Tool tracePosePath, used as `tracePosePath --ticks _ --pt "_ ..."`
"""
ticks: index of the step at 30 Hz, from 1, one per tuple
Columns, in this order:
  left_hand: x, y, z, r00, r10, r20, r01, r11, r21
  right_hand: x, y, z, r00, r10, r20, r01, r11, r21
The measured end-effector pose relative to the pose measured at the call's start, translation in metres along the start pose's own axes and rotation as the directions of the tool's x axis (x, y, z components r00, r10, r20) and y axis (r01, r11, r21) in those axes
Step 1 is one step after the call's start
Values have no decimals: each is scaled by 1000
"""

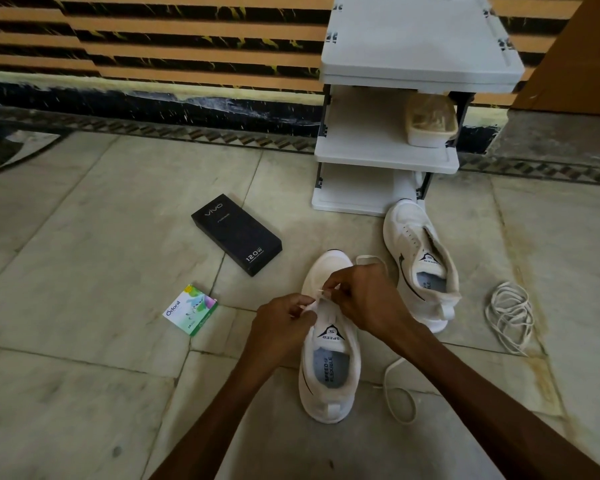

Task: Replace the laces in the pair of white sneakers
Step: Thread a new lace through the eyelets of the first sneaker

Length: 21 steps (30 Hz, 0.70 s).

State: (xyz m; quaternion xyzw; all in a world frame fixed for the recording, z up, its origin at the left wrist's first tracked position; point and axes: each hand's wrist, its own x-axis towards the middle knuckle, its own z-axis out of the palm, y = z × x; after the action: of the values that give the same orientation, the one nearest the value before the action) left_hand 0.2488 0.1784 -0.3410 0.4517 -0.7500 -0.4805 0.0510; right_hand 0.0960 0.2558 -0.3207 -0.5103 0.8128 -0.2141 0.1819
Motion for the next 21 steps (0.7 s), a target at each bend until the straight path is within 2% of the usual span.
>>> tracePosePath --ticks 3,7,11,21 --pt "6 -3 -3 995 -82 48 89 981 -174 -1 -3 1 999 -17 40 20 996 -90" --pt "10 -4 -6 987 -114 115 142 948 -284 -1 -8 3 996 -1 88 17 984 -179" --pt "11 -6 -5 985 -120 124 153 938 -310 1 -8 7 994 41 100 -23 985 -174" --pt "18 3 -7 965 -154 214 211 938 -275 -1 -12 21 999 -5 52 14 985 -174"
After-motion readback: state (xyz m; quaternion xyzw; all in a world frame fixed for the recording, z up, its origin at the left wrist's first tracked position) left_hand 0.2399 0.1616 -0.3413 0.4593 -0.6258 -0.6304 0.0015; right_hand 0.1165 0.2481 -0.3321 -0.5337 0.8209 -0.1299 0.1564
